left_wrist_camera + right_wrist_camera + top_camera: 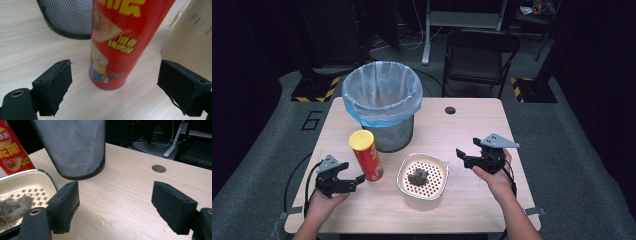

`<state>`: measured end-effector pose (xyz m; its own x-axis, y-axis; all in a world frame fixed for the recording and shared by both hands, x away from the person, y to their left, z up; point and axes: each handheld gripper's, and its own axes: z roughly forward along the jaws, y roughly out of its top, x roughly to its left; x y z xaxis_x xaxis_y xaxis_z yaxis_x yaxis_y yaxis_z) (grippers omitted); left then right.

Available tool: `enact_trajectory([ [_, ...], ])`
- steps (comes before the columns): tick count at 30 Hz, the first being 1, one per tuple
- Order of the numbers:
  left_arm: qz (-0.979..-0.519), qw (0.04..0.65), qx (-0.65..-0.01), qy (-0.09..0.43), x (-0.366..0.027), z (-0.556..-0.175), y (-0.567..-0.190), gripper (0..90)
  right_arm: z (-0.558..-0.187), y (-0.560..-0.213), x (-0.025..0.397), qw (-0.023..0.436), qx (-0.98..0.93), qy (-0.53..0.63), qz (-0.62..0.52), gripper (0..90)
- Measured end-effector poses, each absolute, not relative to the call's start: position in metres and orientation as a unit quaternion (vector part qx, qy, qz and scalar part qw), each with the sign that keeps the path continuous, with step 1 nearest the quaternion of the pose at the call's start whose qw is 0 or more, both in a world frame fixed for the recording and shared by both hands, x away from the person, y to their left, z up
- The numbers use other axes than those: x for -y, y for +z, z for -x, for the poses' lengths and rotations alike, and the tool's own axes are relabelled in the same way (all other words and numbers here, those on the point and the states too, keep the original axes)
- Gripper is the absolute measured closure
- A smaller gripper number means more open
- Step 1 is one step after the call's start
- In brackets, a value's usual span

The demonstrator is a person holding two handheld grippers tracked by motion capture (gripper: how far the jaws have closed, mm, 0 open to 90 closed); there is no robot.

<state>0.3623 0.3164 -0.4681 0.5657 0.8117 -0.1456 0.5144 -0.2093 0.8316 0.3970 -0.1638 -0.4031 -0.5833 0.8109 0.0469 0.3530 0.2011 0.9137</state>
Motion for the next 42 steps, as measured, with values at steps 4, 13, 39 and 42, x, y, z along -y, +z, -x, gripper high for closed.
enact_trajectory([
  [4,-0.764,0.448,-0.434,0.163,-0.31,-0.367,-0.466,11.5,-0.392,-0.41,0.171,0.234,-0.734,0.494,-0.404,21.5],
  [13,-0.769,0.441,-0.434,0.162,-0.298,-0.38,-0.469,11.7,-0.383,-0.426,0.184,0.237,-0.727,0.488,-0.421,21.4],
  [39,-0.76,0.437,-0.433,0.209,-0.278,-0.394,-0.479,22.2,-0.379,-0.459,0.193,0.217,-0.721,0.478,-0.452,21.8],
  [42,-0.761,0.432,-0.432,0.218,-0.277,-0.392,-0.479,23.0,-0.38,-0.461,0.194,0.217,-0.72,0.476,-0.456,22.0],
])
